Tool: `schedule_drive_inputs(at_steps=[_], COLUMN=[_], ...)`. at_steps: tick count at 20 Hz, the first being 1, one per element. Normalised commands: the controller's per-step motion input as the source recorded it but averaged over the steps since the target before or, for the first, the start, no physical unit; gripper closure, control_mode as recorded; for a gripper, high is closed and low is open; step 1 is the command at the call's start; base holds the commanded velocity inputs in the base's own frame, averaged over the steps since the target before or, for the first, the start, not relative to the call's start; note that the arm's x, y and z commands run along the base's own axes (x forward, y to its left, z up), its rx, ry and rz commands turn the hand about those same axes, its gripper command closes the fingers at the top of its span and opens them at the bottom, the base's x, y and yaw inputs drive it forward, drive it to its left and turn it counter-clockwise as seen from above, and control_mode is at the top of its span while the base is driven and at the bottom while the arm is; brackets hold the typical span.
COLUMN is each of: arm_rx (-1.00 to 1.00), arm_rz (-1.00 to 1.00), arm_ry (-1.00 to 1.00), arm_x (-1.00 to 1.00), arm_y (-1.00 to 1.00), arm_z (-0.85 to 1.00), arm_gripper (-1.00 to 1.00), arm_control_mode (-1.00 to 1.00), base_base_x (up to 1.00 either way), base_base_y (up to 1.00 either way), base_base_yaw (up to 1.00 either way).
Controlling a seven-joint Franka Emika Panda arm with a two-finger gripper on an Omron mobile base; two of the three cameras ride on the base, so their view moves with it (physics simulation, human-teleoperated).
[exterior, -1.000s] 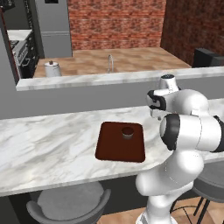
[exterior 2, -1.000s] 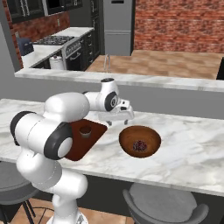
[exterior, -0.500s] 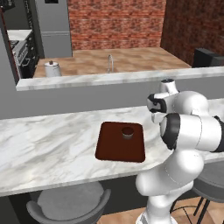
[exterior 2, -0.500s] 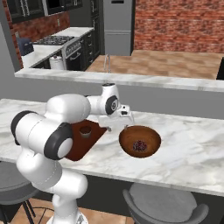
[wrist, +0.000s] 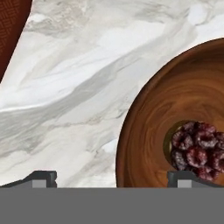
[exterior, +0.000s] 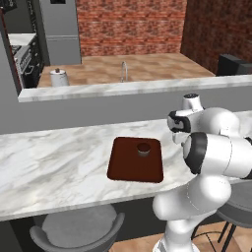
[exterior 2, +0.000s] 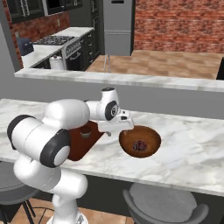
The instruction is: Place the bowl with cake and the cupcake onto the tray.
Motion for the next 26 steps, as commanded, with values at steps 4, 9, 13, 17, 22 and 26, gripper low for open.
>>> schedule_drive_inputs(at_steps=[4,9,13,17,22,26], arm_rx=[0.0,0.0,0.0,0.0,0.0,0.0], arm_rz=[0.0,0.0,0.0,0.0,0.0,0.0], arm_ry=[0.0,0.0,0.0,0.0,0.0,0.0], arm_x=[0.0,0.0,0.0,0.0,0.0,0.0], arm_y=[-0.12,-0.12,-0.09,0.0,0.0,0.0], arm_z=[-0.05,-0.17,-0.24,-0.22,-0.09,-0.02], arm_gripper=[-1.0,-1.0,-1.0,-1.0,-1.0,1.0], arm_control_mode=[-1.0,-1.0,-1.0,-1.0,-1.0,-1.0], base_base_x=[0.0,0.0,0.0,0.0,0.0,0.0], base_base_y=[0.0,0.0,0.0,0.0,0.0,0.0], base_base_yaw=[0.0,0.0,0.0,0.0,0.0,0.0])
